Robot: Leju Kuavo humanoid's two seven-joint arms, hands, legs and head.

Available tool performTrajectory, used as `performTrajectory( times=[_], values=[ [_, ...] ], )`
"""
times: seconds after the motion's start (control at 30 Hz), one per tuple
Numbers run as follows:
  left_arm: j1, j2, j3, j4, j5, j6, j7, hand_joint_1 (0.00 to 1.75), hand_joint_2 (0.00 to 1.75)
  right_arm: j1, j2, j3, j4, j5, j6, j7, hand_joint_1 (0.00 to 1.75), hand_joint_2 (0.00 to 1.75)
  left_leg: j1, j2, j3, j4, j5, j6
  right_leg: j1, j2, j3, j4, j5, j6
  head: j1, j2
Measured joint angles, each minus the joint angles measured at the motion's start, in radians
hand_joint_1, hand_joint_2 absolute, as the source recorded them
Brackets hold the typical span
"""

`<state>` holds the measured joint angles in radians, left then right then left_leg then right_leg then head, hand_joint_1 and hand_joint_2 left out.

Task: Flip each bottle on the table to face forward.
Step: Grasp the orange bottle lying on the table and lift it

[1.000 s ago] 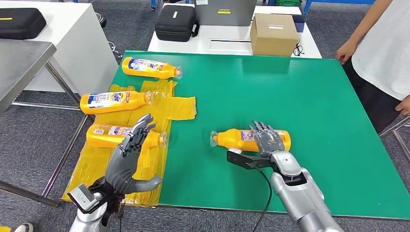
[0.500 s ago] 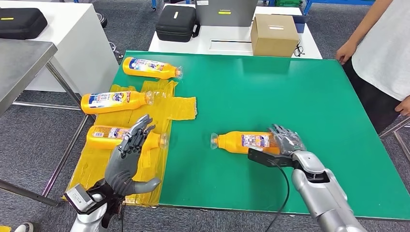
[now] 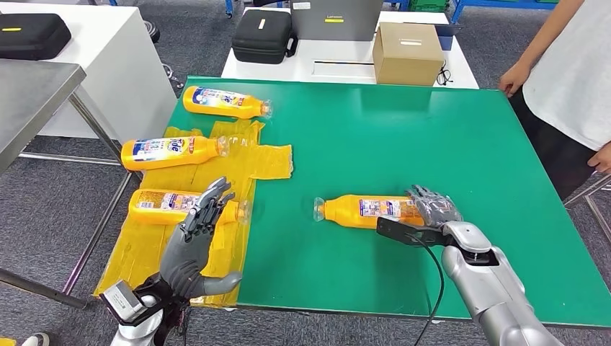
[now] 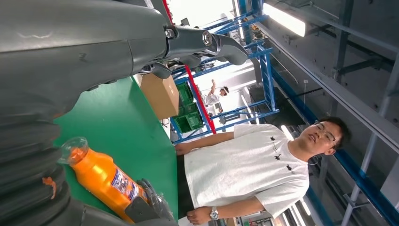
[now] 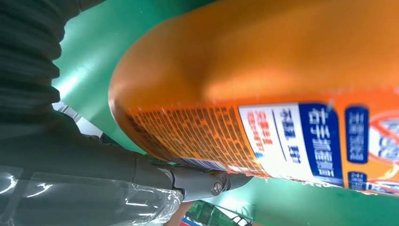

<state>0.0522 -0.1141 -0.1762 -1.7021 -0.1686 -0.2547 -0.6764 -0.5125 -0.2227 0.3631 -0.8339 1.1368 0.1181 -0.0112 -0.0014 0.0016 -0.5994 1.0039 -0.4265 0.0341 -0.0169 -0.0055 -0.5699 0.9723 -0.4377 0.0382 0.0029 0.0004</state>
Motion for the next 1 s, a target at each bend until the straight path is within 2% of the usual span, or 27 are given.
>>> performTrajectory(
  times=[0.17, 0.43, 0.47, 0.57, 0.6, 0.73, 1.0],
  values=[
    [0.002, 0.000, 0.002, 0.000, 0.008, 0.000, 0.000, 0.00, 1.75, -0.032, 0.016, 0.010, 0.058, 0.003, -0.015, -0.022, 0.00, 1.75, 0.000, 0.001, 0.002, 0.000, 0.000, 0.000, 0.000, 0.001, 0.002, 0.000, 0.001, -0.001, 0.000, 0.000],
    [0.007, 0.002, 0.002, 0.000, 0.016, 0.024, 0.000, 0.00, 1.75, -0.097, 0.080, 0.053, 0.176, 0.024, -0.047, -0.042, 0.02, 1.75, 0.001, 0.009, 0.006, -0.001, 0.000, 0.000, 0.003, 0.006, 0.003, 0.000, 0.005, -0.004, 0.000, 0.000],
    [0.010, 0.002, 0.002, 0.000, 0.018, 0.030, 0.000, 0.00, 1.75, -0.109, 0.091, 0.059, 0.193, 0.029, -0.045, -0.043, 0.17, 1.75, 0.002, 0.010, 0.006, -0.001, 0.000, -0.001, 0.003, 0.007, 0.003, 0.000, 0.005, -0.005, 0.000, 0.000],
    [0.016, 0.002, 0.002, 0.002, 0.025, 0.042, 0.000, 0.00, 1.75, -0.148, 0.131, 0.082, 0.254, 0.039, -0.036, -0.048, 1.26, 1.75, 0.003, 0.012, 0.007, -0.001, 0.001, -0.002, 0.005, 0.010, 0.003, 0.000, 0.006, -0.006, 0.000, 0.000],
    [0.018, 0.002, 0.003, 0.003, 0.026, 0.044, 0.000, 0.00, 1.75, -0.158, 0.144, 0.089, 0.272, 0.040, -0.034, -0.051, 1.51, 1.75, 0.003, 0.012, 0.007, -0.001, 0.001, -0.002, 0.005, 0.010, 0.003, 0.000, 0.006, -0.006, 0.000, 0.000],
    [0.028, 0.002, 0.009, 0.009, 0.024, 0.049, 0.000, 0.00, 1.75, -0.185, 0.186, 0.109, 0.325, 0.040, -0.033, -0.066, 1.69, 1.75, 0.004, 0.012, 0.007, -0.001, 0.002, -0.004, 0.006, 0.010, 0.002, 0.000, 0.006, -0.006, 0.000, 0.000],
    [0.048, 0.002, 0.037, 0.019, 0.017, 0.050, 0.000, 0.00, 1.75, -0.214, 0.221, 0.125, 0.370, 0.032, -0.038, -0.089, 1.75, 1.75, 0.005, 0.011, 0.005, 0.000, 0.002, -0.004, 0.006, 0.010, 0.001, 0.000, 0.006, -0.006, 0.000, 0.000]
  ],
)
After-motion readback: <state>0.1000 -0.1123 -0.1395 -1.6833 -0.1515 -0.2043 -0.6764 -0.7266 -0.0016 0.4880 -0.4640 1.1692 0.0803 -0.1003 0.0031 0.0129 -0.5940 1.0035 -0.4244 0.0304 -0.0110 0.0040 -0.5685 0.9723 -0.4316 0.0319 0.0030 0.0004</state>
